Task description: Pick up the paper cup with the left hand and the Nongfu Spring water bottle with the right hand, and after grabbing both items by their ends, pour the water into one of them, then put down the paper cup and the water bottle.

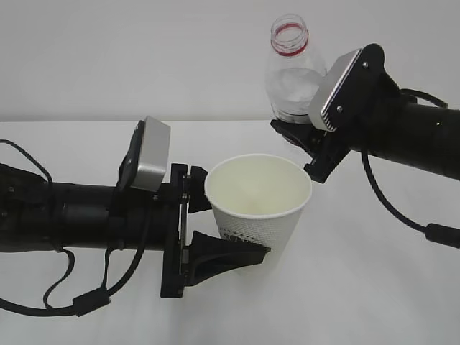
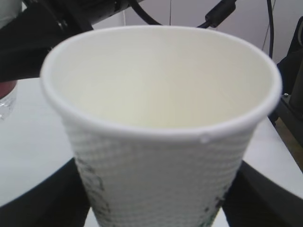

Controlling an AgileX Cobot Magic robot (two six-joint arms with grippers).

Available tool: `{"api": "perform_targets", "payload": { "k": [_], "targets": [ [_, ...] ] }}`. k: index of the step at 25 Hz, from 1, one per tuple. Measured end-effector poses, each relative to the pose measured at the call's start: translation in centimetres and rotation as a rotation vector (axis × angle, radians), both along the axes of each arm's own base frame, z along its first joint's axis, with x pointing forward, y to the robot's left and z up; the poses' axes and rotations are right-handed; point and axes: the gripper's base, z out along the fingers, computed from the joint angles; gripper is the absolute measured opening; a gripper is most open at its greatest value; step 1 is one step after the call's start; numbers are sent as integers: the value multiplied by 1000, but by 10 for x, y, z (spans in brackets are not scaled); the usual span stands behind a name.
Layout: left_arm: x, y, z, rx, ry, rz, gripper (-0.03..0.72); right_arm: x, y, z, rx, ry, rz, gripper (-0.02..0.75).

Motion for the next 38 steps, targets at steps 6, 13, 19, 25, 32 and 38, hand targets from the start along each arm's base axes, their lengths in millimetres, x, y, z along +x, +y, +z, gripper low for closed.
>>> {"api": "perform_targets", "payload": {
  "k": [6,13,19,25,32,38],
  "targets": [
    [1,0,1,-8,5,17,573,0,1,2,19,-13,4,461],
    [2,0,1,-12,7,26,573,0,2,5,-30,-102,42,461],
    [2,0,1,-12,7,26,568,0,2,6,-82,-146,50,461],
    [2,0,1,-12,7,26,567,3,-2,8,-106,-190,-1,461],
    [2,0,1,-12,5,25,566,4,-3,8,-132,-215,-14,461],
    [2,0,1,-12,5,25,566,4,-3,8,-133,-216,-15,461]
  ]
}}
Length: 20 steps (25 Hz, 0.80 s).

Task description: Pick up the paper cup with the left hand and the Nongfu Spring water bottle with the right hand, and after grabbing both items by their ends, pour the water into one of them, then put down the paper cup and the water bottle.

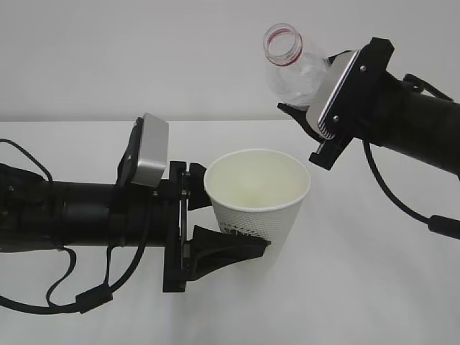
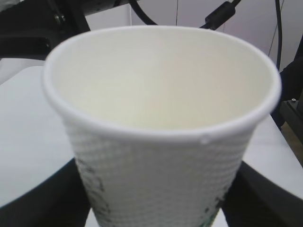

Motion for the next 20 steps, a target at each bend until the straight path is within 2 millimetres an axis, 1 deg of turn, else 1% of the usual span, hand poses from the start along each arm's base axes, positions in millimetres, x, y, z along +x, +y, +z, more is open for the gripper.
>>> {"api": "perform_targets", "payload": {
  "k": [7,13,20],
  "targets": [
    [0,0,0,0,0,0,566,0,0,-1,-10,7,-1,461],
    [0,0,0,0,0,0,566,4,1,-2,-121,34,16,461],
    [0,0,0,-1,1,2,566,4,1,-2,-137,37,21,461]
  ]
}}
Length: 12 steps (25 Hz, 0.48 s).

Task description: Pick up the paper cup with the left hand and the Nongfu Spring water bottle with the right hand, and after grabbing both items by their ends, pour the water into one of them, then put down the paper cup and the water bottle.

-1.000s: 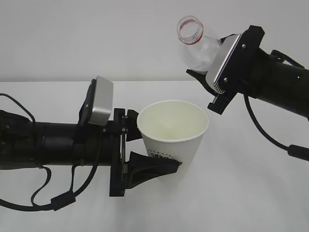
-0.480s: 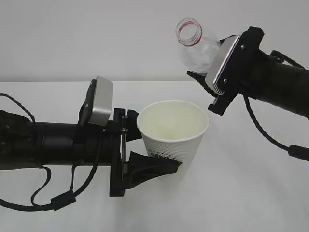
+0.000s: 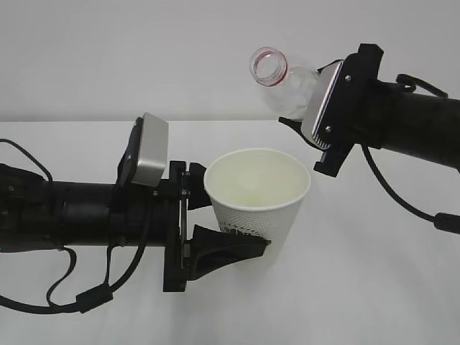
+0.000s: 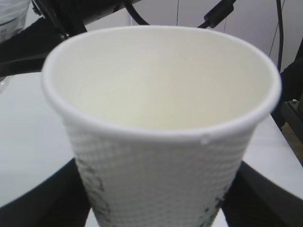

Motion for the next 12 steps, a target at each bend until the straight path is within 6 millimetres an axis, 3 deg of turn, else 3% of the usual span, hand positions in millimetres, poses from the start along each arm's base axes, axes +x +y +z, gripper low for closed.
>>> {"api": "perform_targets", "payload": {
  "k": [12],
  "targets": [
    [10,4,3,-34,-20,92,566,6,2,10,1,-34,4,461]
  ]
}}
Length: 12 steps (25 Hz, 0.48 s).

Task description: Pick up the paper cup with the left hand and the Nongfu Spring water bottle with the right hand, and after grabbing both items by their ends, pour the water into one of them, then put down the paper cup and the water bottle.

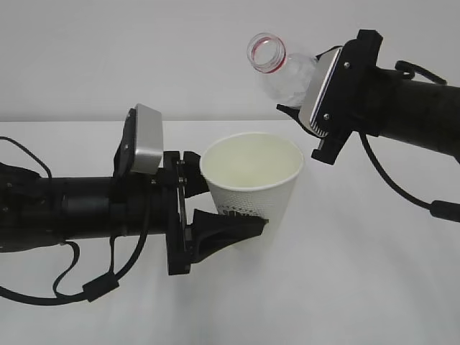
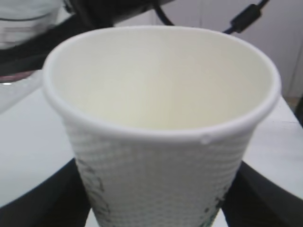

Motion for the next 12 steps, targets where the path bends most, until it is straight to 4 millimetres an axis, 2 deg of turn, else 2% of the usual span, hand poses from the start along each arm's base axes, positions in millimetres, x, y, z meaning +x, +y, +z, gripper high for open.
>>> {"api": "perform_targets", "payload": {
  "k": [6,12],
  "targets": [
    [17,17,1,-16,-1,102,565,0,1,0,-21,-11,14,461],
    [18,19,1,-12,-5,102,550,0,1,0,-50,-31,25,461]
  ]
}}
